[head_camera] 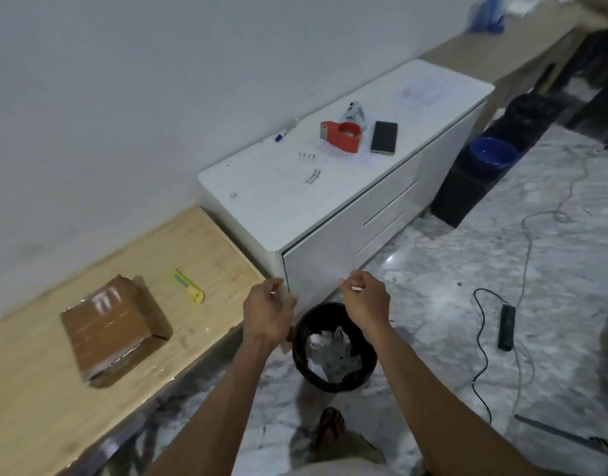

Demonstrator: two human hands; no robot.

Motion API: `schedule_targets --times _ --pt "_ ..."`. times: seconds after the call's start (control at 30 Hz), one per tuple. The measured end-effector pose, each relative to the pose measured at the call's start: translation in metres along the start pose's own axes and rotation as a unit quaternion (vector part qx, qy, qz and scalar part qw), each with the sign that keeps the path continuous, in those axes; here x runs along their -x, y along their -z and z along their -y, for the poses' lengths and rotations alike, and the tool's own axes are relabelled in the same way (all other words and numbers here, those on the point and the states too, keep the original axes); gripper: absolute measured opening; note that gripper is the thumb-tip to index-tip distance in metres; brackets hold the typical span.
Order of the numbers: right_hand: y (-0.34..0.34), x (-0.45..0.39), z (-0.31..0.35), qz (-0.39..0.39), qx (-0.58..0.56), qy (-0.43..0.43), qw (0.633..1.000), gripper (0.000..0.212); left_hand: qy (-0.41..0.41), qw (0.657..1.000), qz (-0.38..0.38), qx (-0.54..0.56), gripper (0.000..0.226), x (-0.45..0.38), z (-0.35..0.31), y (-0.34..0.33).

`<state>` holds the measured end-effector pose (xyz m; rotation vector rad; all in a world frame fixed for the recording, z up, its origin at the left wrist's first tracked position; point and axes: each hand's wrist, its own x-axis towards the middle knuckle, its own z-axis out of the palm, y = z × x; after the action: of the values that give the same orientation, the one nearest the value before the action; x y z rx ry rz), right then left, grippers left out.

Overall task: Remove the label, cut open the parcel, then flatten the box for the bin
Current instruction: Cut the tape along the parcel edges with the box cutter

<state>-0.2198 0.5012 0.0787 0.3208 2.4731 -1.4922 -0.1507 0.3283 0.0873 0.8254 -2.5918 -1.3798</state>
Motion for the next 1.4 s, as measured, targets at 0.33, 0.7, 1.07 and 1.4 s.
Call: schedule_targets --times 0.33,0.7,1.07,1.4 --pt "-0.081 0.096 0.057 0.163 0.024 0.094 0.982 0.036 0.056 0.991 -0.115 0.047 0.04 0.082 0.08 0.119" --pt "-0.188 0.127 0.086 0.27 0.101 0.157 0.945 0.028 0.195 0.953 -0.226 0.057 0.039 0.118 0.174 0.188" --pt "-0.304 0.016 0.115 0.256 0.152 0.168 0.94 0.028 0.246 0.932 -0.265 -0.029 0.053 -0.001 0.198 0.201" --pt "-0.368 -0.04 0.089 0.268 0.265 0.133 0.917 0.035 0.314 0.918 -0.227 -0.081 0.087 -0.066 0.221 0.197"
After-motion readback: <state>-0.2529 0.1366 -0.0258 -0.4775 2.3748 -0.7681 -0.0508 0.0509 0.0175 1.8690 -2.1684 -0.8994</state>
